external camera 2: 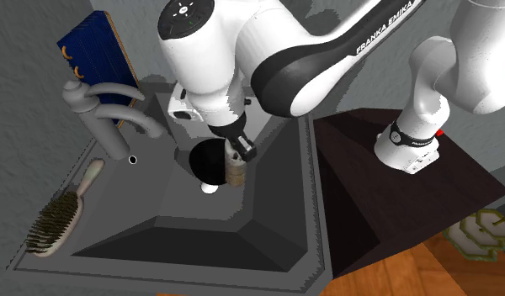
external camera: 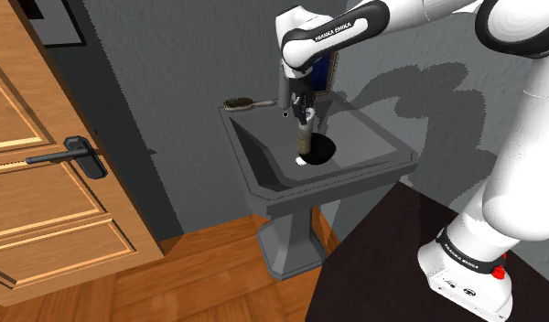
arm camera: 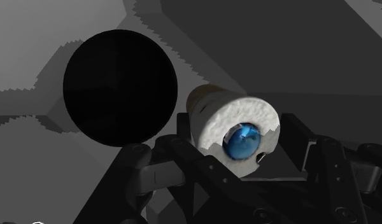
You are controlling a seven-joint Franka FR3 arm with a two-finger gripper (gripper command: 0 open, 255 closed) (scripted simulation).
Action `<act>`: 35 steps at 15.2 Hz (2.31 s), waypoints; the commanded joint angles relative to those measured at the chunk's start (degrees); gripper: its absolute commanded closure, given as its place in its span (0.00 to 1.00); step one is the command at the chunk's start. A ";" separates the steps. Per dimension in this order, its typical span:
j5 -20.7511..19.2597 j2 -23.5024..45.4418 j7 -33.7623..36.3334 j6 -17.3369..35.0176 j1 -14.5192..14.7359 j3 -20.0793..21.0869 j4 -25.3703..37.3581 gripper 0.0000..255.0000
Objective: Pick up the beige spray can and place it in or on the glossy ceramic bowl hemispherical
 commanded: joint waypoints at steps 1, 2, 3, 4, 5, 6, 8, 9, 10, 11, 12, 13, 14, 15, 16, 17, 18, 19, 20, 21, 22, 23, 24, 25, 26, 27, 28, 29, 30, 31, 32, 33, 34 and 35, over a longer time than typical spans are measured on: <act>0.11 -0.38 -0.31 -1.48 0.00 0.01 1.14 1.00; 0.16 -0.59 -0.44 -2.16 0.01 0.02 1.63 1.00; 0.19 -0.72 -0.51 -2.54 0.01 0.03 1.89 1.00; 0.09 -0.32 -1.70 -3.27 -0.61 -0.41 3.22 1.00; 0.00 0.12 -2.89 -4.02 -1.23 -0.83 4.62 1.00; -0.08 0.62 -4.08 -4.78 -1.84 -1.25 6.10 1.00; -0.23 1.81 -6.46 -6.38 -3.08 -2.06 9.33 1.00; -0.29 2.50 -7.65 -7.23 -3.68 -2.46 11.09 1.00; -0.34 3.27 -8.84 -8.10 -4.29 -2.85 12.95 1.00; -0.39 4.10 -10.03 -9.01 -4.89 -3.23 14.93 1.00; -0.42 5.02 -11.22 -9.97 -5.50 -3.60 17.02 1.00; -0.44 6.03 -12.42 -10.97 -6.11 -3.96 19.25 1.00; -0.46 7.12 -13.62 -12.02 -6.73 -4.31 21.63 1.00; -0.46 8.32 -14.82 -13.13 -7.34 -4.66 24.18 1.00; -0.45 10.15 -16.48 -14.79 -8.20 -5.10 27.98 1.00; -0.46 10.08 -16.33 -14.00 -8.23 -5.09 27.12 1.00; -0.47 10.02 -16.17 -13.22 -8.25 -5.08 26.25 1.00; -0.48 9.99 -16.02 -12.45 -8.27 -5.07 25.44 1.00; -0.49 9.98 -15.88 -11.70 -8.29 -5.07 24.67 1.00; -0.51 9.98 -15.73 -10.95 -8.32 -5.07 23.91 1.00; -0.52 10.00 -15.58 -10.21 -8.34 -5.06 23.17 1.00; -0.54 10.03 -15.44 -9.48 -8.36 -5.06 22.45 1.00; -0.56 10.08 -15.30 -8.75 -8.38 -5.06 21.76 1.00; -0.58 10.14 -15.15 -8.03 -8.39 -5.06 21.09 1.00; -0.60 10.21 -15.01 -7.32 -8.41 -5.06 20.43 1.00; -0.62 10.30 -14.87 -6.61 -8.43 -5.06 19.80 1.00; -0.65 10.40 -14.74 -5.91 -8.45 -5.06 19.19 1.00; -0.67 10.51 -14.60 -5.22 -8.46 -5.06 18.60 1.00; -0.70 10.64 -14.46 -4.53 -8.48 -5.06 18.03 1.00; -0.73 10.78 -14.33 -3.85 -8.50 -5.07 17.47 1.00; -0.75 10.93 -14.19 -3.18 -8.51 -5.07 16.94 1.00; -0.79 11.10 -14.05 -2.51 -8.53 -5.07 16.42 1.00; -0.82 11.27 -13.92 -1.84 -8.54 -5.08 15.92 1.00; -0.85 11.46 -13.79 -1.18 -8.56 -5.08 15.43 1.00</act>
